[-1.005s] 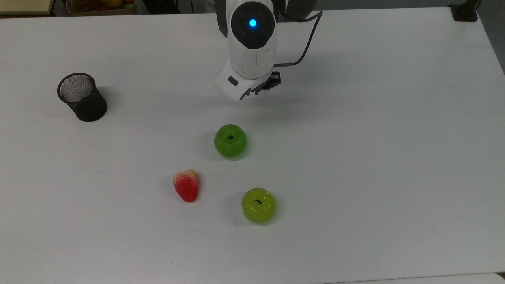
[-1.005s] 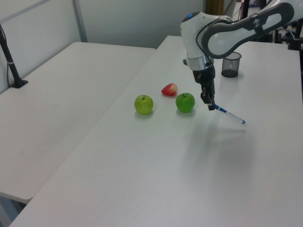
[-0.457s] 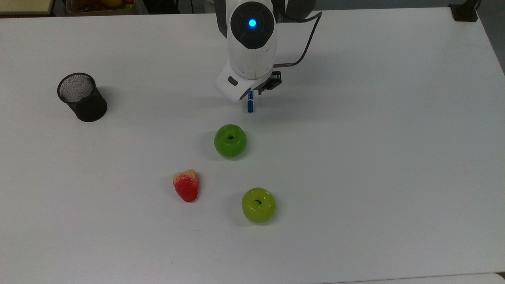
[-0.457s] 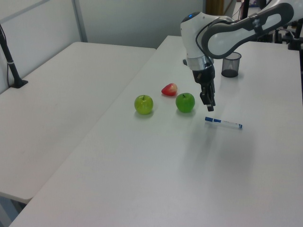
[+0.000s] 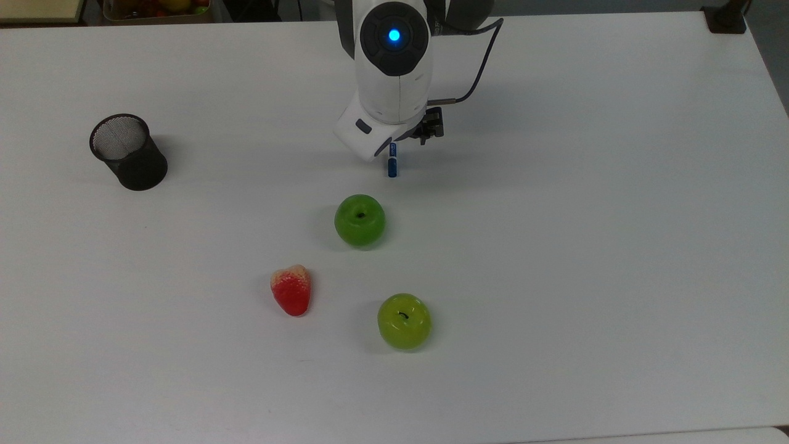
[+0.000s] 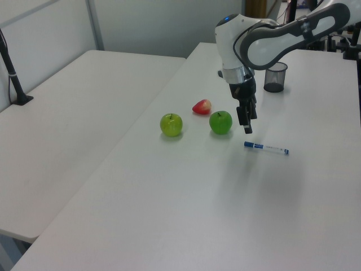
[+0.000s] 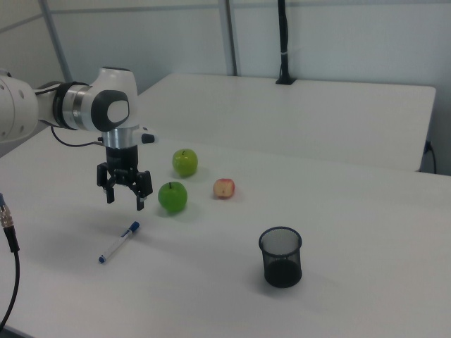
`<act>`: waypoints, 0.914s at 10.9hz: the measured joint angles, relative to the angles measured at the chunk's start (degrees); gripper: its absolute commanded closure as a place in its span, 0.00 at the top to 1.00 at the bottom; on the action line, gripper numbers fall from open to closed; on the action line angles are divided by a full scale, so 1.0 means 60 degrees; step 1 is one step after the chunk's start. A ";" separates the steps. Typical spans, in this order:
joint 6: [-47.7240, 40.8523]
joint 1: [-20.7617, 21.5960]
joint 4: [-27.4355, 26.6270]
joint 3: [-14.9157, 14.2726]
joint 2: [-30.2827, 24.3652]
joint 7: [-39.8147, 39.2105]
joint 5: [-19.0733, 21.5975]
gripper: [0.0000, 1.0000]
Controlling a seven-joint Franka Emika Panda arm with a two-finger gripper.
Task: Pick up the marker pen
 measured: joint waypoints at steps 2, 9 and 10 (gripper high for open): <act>0.0000 0.0000 0.0009 0.0000 -0.0005 0.0000 0.0000 1.00; -0.0524 -0.0364 0.0485 -0.0279 -0.1993 0.0000 -0.0254 1.00; -0.0912 -0.0561 0.0482 -0.0288 -0.2431 0.0000 -0.0258 1.00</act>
